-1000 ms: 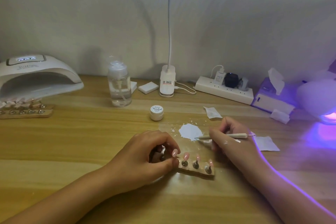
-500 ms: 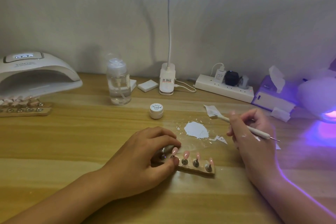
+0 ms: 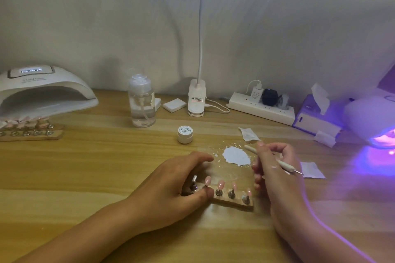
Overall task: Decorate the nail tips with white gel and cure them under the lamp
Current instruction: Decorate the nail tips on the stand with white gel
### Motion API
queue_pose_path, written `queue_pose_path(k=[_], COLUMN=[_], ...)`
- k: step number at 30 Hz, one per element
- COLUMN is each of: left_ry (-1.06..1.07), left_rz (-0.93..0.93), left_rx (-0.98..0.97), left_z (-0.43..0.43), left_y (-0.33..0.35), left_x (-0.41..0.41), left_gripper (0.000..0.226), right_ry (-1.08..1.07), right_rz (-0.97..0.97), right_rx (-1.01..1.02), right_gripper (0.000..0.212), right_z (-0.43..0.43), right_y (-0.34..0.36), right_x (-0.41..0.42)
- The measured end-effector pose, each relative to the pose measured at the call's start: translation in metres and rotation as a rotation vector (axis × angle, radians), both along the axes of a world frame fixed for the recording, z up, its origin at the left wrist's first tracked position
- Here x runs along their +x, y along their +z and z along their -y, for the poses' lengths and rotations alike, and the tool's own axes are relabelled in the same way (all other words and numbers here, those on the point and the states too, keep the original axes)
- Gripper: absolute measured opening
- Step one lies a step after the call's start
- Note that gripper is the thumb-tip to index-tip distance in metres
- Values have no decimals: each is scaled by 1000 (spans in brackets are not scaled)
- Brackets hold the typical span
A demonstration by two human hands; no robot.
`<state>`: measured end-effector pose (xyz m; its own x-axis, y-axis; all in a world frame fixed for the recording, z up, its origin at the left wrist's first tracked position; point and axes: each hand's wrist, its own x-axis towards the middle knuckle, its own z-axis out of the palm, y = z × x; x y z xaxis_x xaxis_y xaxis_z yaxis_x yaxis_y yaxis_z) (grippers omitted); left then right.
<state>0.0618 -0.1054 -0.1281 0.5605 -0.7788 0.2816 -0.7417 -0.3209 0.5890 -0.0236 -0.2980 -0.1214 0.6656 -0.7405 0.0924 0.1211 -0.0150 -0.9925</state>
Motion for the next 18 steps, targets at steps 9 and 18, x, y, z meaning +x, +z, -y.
queue_pose_path(k=[9, 18], left_ry=[4, 15], left_rz=[88, 67], left_rx=[85, 86], left_z=[0, 2], left_y=[-2, 3], left_x=[0, -1], left_gripper=[59, 49], right_ry=[-23, -8], right_rz=[-171, -198], right_rx=[-359, -363], right_gripper=[21, 21], right_z=[8, 13], right_y=[-2, -5], right_x=[-3, -1])
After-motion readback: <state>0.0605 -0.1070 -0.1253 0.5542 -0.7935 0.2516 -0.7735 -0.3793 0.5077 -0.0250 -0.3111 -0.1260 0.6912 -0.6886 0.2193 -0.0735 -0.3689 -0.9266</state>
